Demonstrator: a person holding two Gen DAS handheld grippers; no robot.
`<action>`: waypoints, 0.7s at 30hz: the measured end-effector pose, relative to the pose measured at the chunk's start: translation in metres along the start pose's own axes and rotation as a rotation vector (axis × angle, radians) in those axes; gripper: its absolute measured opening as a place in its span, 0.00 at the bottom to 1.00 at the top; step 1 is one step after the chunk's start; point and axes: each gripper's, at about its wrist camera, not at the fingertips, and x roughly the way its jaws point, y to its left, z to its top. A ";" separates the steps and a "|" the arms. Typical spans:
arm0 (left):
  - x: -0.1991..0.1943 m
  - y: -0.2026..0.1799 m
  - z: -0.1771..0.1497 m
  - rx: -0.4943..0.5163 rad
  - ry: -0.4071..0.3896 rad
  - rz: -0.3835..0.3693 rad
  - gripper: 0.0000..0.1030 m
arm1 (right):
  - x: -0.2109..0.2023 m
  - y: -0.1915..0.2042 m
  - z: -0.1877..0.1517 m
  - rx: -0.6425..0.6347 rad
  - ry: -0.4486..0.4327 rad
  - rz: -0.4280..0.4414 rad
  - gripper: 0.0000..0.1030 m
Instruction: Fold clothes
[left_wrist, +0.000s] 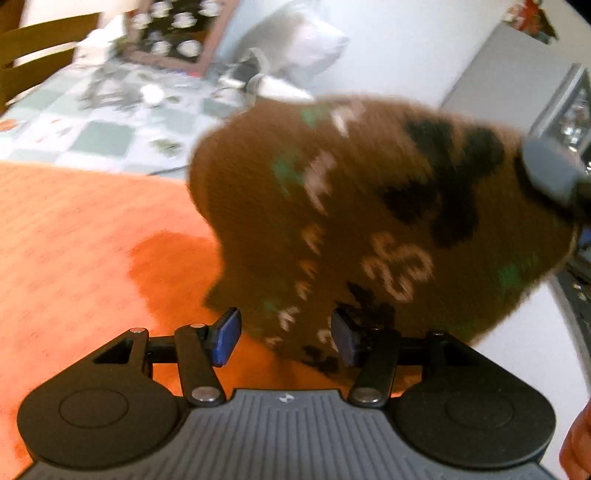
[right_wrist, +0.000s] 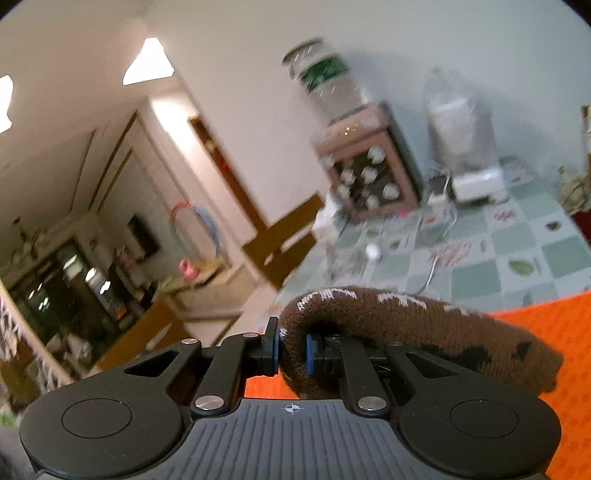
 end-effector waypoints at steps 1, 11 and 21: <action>-0.005 0.008 -0.005 -0.012 0.004 0.021 0.60 | 0.002 0.000 -0.007 -0.006 0.036 0.014 0.15; -0.091 0.075 -0.043 -0.149 -0.034 0.263 0.61 | 0.024 0.041 -0.091 -0.179 0.341 0.166 0.16; -0.121 0.081 -0.054 -0.151 -0.031 0.341 0.61 | 0.046 0.049 -0.144 -0.244 0.512 0.228 0.23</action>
